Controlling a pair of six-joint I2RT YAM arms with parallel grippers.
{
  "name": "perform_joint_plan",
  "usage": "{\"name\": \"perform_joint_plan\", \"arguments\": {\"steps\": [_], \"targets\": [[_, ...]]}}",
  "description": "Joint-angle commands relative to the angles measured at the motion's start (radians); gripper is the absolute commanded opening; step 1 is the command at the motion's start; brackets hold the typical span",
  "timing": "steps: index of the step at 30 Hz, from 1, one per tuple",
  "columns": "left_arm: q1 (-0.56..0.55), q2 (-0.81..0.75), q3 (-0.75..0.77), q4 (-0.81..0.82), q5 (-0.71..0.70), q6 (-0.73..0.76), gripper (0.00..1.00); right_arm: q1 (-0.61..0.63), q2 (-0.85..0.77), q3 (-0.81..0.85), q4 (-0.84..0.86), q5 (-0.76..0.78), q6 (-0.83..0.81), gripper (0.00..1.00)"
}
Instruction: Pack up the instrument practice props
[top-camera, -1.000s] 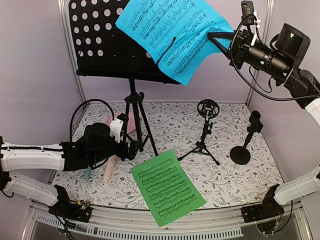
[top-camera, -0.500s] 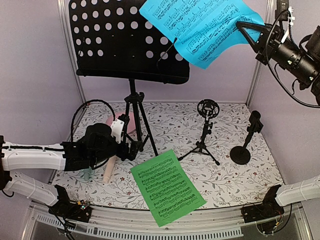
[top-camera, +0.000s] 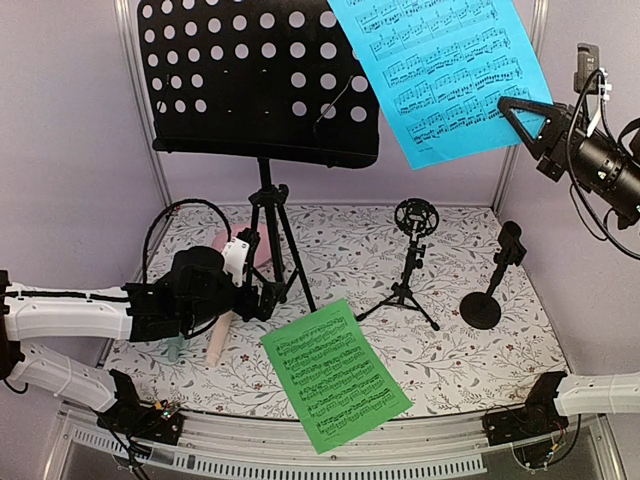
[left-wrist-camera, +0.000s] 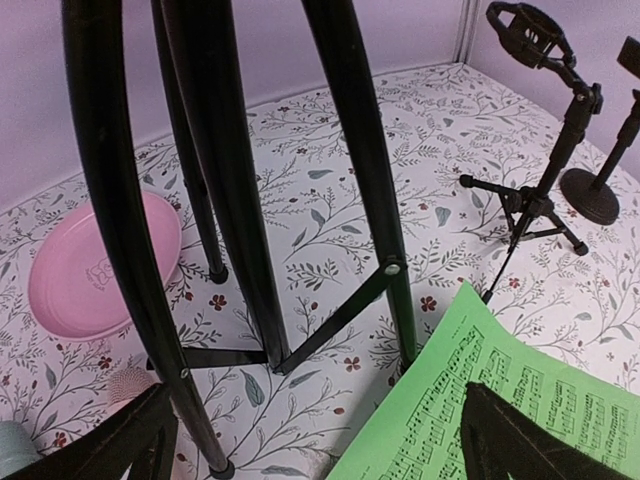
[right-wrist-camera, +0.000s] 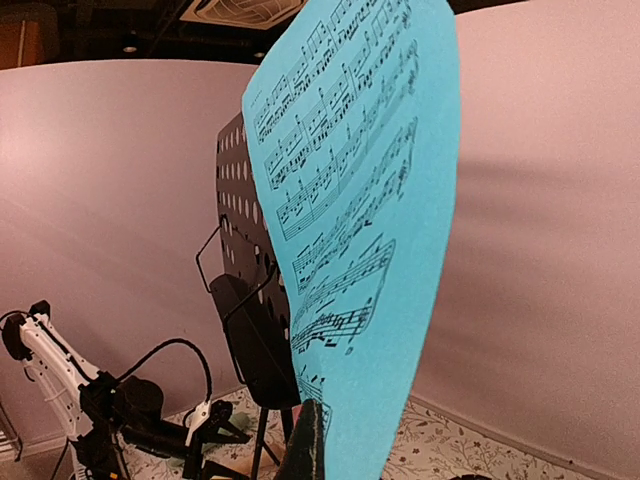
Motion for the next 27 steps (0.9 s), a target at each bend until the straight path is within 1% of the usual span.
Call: {"name": "perform_joint_plan", "arguments": {"steps": [1,5,8,13,15,17,19,22,24,27], "targets": [[0.012,0.013,0.027,0.001,-0.004,0.009,0.99,-0.005,-0.079,-0.055,-0.049,0.016,0.134,0.00],[0.012,0.007,0.030,-0.007,-0.002,0.006,0.99,-0.005,-0.103,-0.068,-0.135,-0.029,0.146,0.01],[0.012,0.001,0.033,-0.014,-0.003,0.004,0.99,-0.005,-0.122,-0.108,-0.184,-0.100,0.148,0.04],[0.013,-0.011,0.030,-0.024,-0.025,0.001,0.99,-0.005,-0.061,-0.186,-0.269,-0.367,0.135,0.05],[0.012,-0.013,0.030,-0.029,-0.037,-0.002,0.99,-0.005,-0.026,-0.229,-0.273,-0.462,0.128,0.02],[0.012,-0.014,0.033,-0.039,-0.043,-0.006,0.99,-0.005,-0.006,-0.288,-0.260,-0.516,0.126,0.00],[0.012,-0.019,0.033,-0.048,-0.050,-0.007,0.99,-0.005,-0.002,-0.338,-0.233,-0.516,0.133,0.00],[0.012,-0.026,0.036,-0.063,-0.065,-0.007,0.99,-0.005,0.006,-0.350,-0.258,-0.386,0.162,0.00],[0.012,-0.032,0.033,-0.064,-0.063,-0.008,0.99,-0.007,0.004,-0.394,-0.233,-0.337,0.197,0.00],[0.012,-0.036,0.033,-0.066,-0.062,-0.008,0.99,-0.010,0.056,-0.476,-0.212,-0.360,0.269,0.00]]}}
